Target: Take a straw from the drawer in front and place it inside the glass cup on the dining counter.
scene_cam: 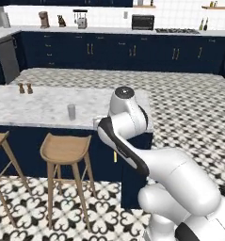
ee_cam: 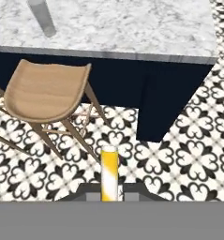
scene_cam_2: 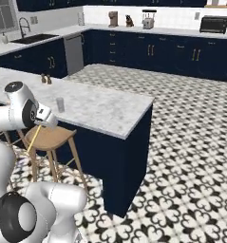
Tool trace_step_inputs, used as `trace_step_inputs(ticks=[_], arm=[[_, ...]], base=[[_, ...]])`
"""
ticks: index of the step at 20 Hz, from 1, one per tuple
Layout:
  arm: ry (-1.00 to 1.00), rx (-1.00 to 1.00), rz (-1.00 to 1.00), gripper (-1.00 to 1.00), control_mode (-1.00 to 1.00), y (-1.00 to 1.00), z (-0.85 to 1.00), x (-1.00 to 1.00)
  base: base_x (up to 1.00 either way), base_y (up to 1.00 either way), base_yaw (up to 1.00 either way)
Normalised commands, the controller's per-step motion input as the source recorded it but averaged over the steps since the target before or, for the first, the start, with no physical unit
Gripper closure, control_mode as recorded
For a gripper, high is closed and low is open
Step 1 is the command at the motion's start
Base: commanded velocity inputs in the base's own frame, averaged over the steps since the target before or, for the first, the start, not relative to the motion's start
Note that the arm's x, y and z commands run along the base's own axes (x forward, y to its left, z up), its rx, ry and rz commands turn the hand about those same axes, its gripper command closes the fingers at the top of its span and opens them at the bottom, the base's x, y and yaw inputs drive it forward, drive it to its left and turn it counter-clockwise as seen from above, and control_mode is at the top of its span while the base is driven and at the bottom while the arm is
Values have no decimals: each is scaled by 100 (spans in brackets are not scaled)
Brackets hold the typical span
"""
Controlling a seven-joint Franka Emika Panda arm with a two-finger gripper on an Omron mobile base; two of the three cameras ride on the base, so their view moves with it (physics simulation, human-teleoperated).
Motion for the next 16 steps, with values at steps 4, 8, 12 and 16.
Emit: trace_step_inputs(ticks=[4,8,12,16], arm=[[0,0,0,100,100,0,0,0],[0,0,0,100,100,0,0,0],[0,0,0,100,100,0,0,0],[0,0,0,100,100,0,0,0]], base=[[0,100,-54],[0,100,-52],[-3,100,-47],[13,71,-28]])
